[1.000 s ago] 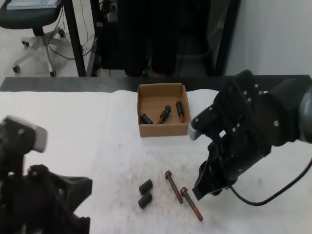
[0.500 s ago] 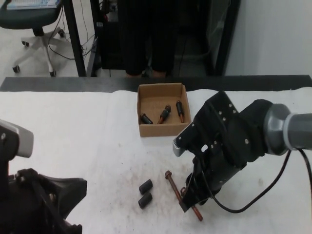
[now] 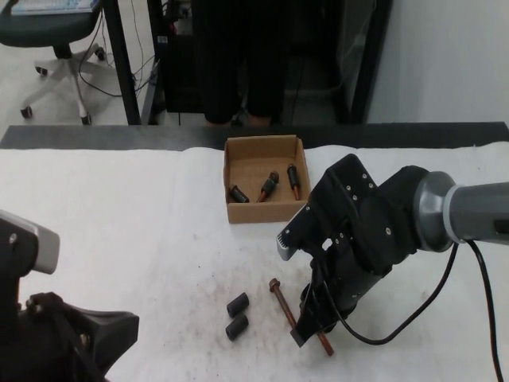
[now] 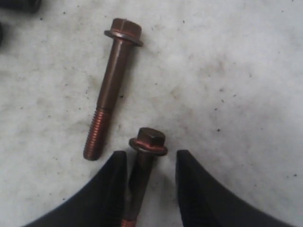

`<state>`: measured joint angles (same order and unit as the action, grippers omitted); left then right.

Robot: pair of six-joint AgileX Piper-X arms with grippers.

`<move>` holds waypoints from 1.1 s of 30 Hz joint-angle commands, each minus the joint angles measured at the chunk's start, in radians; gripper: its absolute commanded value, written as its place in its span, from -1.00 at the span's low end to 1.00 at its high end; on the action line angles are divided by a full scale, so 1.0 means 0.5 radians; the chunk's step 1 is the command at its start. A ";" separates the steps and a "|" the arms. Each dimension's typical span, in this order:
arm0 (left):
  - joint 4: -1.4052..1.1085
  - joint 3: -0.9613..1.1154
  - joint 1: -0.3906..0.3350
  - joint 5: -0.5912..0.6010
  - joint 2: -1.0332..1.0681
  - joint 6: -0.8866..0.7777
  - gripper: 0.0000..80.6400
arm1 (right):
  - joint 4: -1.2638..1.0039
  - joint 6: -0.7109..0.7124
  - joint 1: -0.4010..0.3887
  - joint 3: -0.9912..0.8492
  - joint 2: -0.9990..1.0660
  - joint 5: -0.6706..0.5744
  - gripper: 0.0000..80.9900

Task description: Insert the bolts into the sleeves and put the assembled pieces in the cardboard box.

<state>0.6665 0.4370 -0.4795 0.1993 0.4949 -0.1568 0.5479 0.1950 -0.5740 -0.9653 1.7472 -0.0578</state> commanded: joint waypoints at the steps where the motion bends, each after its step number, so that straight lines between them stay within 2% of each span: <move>1: 0.005 0.003 -0.004 0.005 -0.007 -0.015 -0.99 | 0.061 0.016 0.001 -0.018 -0.003 0.015 -0.18; 5: 0.005 0.003 -0.004 0.005 -0.007 -0.015 -0.99 | 0.091 0.016 0.001 -0.018 -0.003 0.015 -0.19; 15: 0.005 0.003 -0.004 0.005 -0.007 -0.015 -0.99 | 0.074 0.016 0.001 -0.018 -0.003 0.015 -0.42; 19: 0.005 0.003 -0.004 0.005 -0.007 -0.015 -0.99 | 0.023 0.016 0.001 -0.018 -0.003 0.015 -0.43; 21: 0.005 0.003 -0.004 0.005 -0.007 -0.015 -0.99 | 0.018 0.016 0.001 -0.018 -0.003 0.027 -0.53; 24: 0.005 0.003 -0.004 0.005 -0.007 -0.015 -0.99 | 0.037 0.016 0.001 -0.018 -0.003 0.071 -0.98; 29: 0.005 0.003 -0.004 0.005 -0.007 -0.015 -0.99 | 0.044 0.015 0.001 -0.018 -0.003 0.070 -0.98; 33: -0.028 0.003 -0.004 0.041 -0.007 -0.015 -0.99 | 0.224 0.015 0.001 -0.100 -0.068 0.065 -0.98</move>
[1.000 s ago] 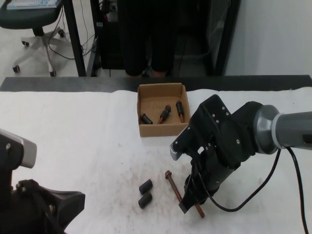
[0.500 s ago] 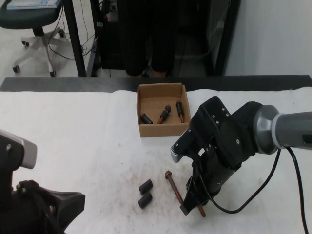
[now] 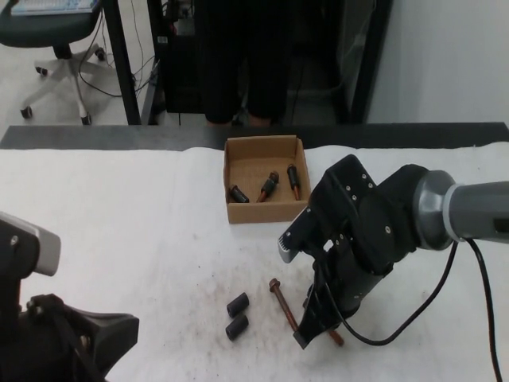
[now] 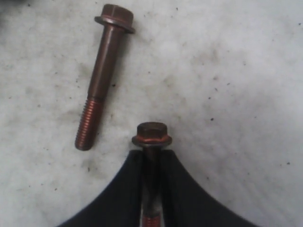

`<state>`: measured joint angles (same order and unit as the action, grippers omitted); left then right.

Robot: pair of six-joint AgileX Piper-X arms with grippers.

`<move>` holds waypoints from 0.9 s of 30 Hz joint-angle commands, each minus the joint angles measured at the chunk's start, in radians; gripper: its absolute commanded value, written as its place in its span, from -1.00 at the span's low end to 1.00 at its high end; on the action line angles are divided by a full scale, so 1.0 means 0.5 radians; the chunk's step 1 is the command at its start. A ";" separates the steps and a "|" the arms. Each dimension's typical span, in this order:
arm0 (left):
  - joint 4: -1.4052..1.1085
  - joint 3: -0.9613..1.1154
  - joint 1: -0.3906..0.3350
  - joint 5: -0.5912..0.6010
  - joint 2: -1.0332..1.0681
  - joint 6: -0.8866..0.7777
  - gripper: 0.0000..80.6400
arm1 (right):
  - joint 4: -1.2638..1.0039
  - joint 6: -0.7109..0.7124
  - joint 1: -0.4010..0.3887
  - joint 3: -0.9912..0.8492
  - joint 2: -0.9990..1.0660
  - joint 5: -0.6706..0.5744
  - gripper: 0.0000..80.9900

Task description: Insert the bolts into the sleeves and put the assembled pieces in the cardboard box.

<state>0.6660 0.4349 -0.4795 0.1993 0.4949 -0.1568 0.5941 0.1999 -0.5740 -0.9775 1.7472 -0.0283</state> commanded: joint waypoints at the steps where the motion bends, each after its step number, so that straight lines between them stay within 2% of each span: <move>1: -0.060 0.007 -0.004 0.110 -0.007 -0.004 -0.99 | 0.171 0.005 0.001 -0.102 -0.106 -0.004 -0.98; 5: -0.342 0.007 -0.004 0.465 0.136 -0.002 -0.99 | 0.182 -0.082 0.007 -0.180 -0.351 -0.142 -0.98; 7: -0.457 0.036 -0.004 0.555 0.320 -0.004 -0.99 | 0.113 -0.182 0.034 -0.184 -0.512 -0.216 -0.98; 10: -0.451 0.173 -0.004 0.592 0.691 0.046 -0.99 | 0.122 -0.236 0.079 -0.184 -0.736 -0.267 -0.98; 13: -0.349 0.407 -0.004 0.636 1.147 0.252 -0.99 | 0.235 -0.236 0.120 -0.184 -0.942 -0.272 -0.98; 19: -0.001 1.079 -0.007 0.557 1.989 0.487 -0.97 | 0.429 -0.236 0.155 -0.167 -1.243 -0.333 -0.98; 22: 0.229 1.395 -0.016 0.531 2.269 0.528 -0.73 | 0.464 -0.236 0.154 -0.167 -1.337 -0.333 -0.98; 27: 0.538 1.775 -0.084 0.286 2.585 0.540 -0.06 | 0.479 -0.236 0.154 -0.167 -1.412 -0.333 -0.98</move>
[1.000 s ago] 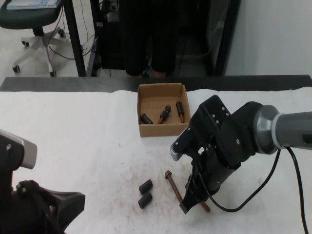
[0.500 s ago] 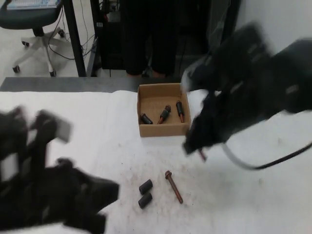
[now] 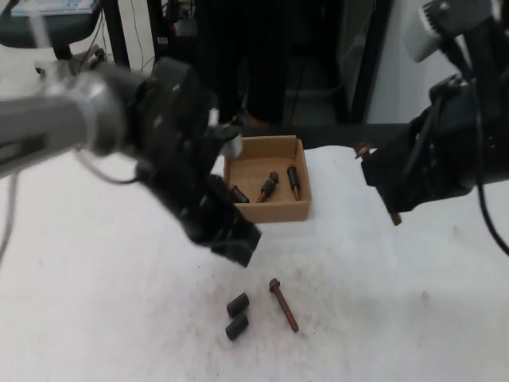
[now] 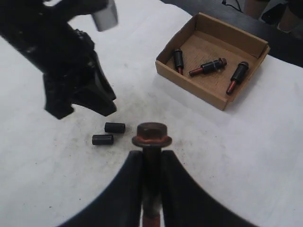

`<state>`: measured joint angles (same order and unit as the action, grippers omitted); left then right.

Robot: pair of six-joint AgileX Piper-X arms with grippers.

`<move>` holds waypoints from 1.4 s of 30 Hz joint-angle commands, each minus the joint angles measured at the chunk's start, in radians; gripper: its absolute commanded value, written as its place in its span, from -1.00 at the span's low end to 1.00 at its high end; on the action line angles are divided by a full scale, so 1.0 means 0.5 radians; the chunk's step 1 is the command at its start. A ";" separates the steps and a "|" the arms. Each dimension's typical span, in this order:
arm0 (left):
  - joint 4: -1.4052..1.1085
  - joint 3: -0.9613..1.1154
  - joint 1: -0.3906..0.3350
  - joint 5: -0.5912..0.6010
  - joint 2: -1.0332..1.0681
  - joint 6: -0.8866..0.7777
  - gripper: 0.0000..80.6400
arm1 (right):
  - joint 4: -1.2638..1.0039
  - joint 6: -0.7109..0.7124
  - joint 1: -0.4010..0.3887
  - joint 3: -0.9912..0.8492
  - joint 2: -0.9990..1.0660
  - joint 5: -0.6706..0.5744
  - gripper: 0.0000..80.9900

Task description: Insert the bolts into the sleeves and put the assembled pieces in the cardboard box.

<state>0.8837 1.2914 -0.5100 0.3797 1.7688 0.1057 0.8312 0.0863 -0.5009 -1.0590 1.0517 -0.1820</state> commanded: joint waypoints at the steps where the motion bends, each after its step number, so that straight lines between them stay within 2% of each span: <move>1: 0.128 0.104 -0.046 -0.132 0.077 0.015 0.02 | 0.005 -0.009 0.008 -0.005 -0.021 -0.025 -0.98; 11: 0.099 0.164 -0.249 -0.578 0.205 0.569 0.06 | 0.005 -0.025 0.040 -0.005 -0.020 -0.025 -0.98; 25: 0.092 0.164 -0.259 -0.593 0.302 0.575 0.06 | 0.005 -0.024 0.306 -0.005 -0.020 -0.268 -0.98; 31: 0.097 0.164 -0.259 -0.699 0.306 0.616 0.06 | 0.005 -0.008 0.327 -0.005 -0.020 -0.285 -0.98; 42: 0.191 0.146 -0.259 -0.699 0.322 0.642 0.06 | 0.005 -0.008 0.327 -0.005 -0.020 -0.321 -0.98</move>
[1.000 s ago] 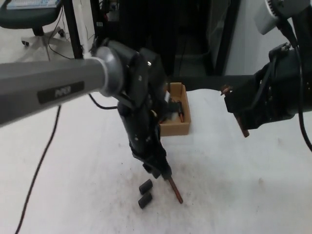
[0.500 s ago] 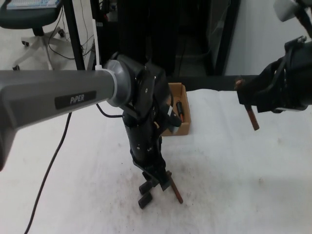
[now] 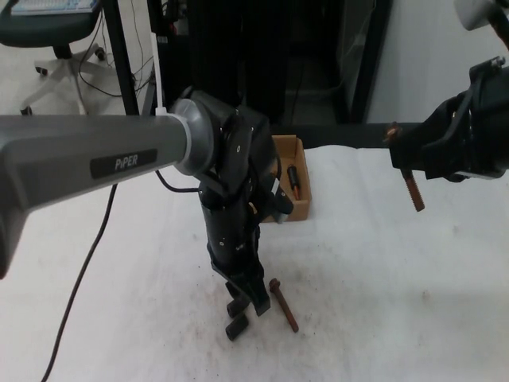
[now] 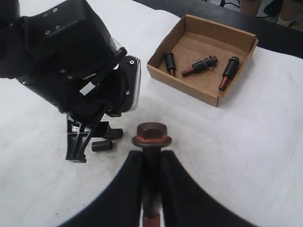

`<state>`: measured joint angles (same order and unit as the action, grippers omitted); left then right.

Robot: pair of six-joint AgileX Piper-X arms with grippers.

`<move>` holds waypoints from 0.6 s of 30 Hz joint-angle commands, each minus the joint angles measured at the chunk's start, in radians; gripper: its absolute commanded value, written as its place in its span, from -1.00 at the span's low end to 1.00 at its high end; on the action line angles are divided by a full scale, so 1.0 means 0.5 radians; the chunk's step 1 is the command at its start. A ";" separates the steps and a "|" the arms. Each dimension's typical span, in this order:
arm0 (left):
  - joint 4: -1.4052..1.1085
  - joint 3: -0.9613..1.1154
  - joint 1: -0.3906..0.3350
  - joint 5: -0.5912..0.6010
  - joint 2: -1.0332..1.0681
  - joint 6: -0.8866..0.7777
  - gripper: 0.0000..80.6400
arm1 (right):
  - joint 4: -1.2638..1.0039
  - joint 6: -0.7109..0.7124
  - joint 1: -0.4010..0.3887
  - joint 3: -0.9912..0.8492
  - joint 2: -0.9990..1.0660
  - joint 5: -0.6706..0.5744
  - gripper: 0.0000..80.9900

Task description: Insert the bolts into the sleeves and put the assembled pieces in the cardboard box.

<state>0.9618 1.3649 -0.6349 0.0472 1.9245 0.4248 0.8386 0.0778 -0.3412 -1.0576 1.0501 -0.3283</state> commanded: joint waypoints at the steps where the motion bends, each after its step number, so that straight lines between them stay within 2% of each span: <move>1: 0.046 -0.001 -0.009 -0.034 0.018 0.004 0.06 | -0.010 0.009 0.008 -0.007 -0.017 -0.029 -0.98; 18: 0.110 -0.001 -0.009 -0.034 0.084 0.004 0.06 | -0.010 0.009 0.008 -0.007 -0.017 -0.029 -0.98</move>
<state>1.0116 1.3649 -0.6349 0.0462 1.9566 0.4252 0.8386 0.0778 -0.3412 -1.0576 1.0501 -0.3283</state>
